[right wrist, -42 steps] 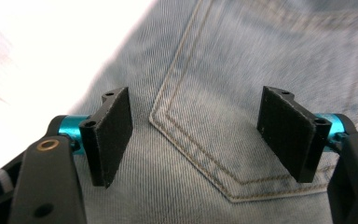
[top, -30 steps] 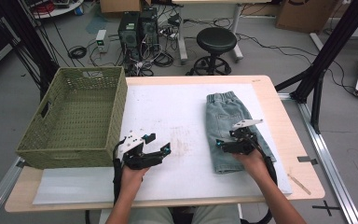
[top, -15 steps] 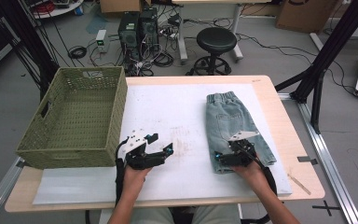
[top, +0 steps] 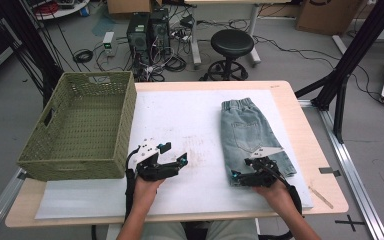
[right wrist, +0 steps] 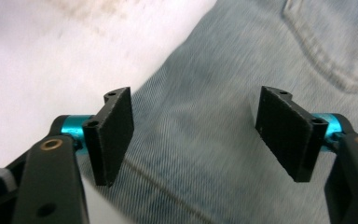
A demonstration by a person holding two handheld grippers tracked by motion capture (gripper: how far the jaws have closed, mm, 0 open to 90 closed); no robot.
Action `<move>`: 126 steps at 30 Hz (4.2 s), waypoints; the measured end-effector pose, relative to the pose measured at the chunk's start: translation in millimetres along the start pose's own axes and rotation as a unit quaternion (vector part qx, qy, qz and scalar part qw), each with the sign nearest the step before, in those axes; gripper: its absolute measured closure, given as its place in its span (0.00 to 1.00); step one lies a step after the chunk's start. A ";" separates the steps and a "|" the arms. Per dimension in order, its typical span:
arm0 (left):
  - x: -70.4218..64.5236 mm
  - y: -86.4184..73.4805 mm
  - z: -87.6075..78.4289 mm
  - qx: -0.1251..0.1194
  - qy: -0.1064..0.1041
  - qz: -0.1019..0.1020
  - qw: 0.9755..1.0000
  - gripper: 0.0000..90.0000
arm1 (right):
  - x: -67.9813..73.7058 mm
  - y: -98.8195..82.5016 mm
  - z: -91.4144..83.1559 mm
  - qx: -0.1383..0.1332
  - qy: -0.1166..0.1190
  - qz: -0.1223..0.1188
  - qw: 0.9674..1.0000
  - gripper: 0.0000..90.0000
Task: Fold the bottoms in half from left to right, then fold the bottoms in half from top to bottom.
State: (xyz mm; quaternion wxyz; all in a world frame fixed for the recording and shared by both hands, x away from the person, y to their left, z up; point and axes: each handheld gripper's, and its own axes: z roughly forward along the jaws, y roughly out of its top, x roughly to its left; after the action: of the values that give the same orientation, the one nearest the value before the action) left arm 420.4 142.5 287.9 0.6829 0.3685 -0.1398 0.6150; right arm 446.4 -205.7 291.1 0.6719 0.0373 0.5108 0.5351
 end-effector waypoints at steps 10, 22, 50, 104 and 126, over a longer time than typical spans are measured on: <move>-4.3 -0.9 5.2 0.004 -0.006 0.000 1.000 0.28 | 11.8 -11.3 -3.0 -0.014 -0.002 -0.010 1.000 0.34; -5.5 -0.6 5.6 0.001 -0.005 0.001 1.000 0.28 | -56.4 -24.2 -44.8 -0.050 -0.056 0.080 0.994 0.48; -9.3 1.7 13.4 0.007 0.000 -0.005 1.000 0.22 | -94.1 -19.7 -79.1 -0.104 -0.073 0.102 0.987 0.42; -78.0 -7.5 152.6 0.188 0.012 -0.026 0.982 0.40 | -106.6 -11.9 -53.5 -0.082 -0.097 0.094 0.987 0.36; -77.0 -11.4 147.9 0.191 -0.023 -0.078 0.978 0.89 | -118.6 -22.0 -34.5 -0.003 -0.107 0.089 0.990 0.82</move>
State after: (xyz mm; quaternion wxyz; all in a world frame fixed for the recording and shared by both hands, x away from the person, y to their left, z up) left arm 454.2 -13.8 336.5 0.6425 0.5162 -0.0065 0.5663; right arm 447.5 -321.9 338.2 0.6728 0.1374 0.4291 0.5868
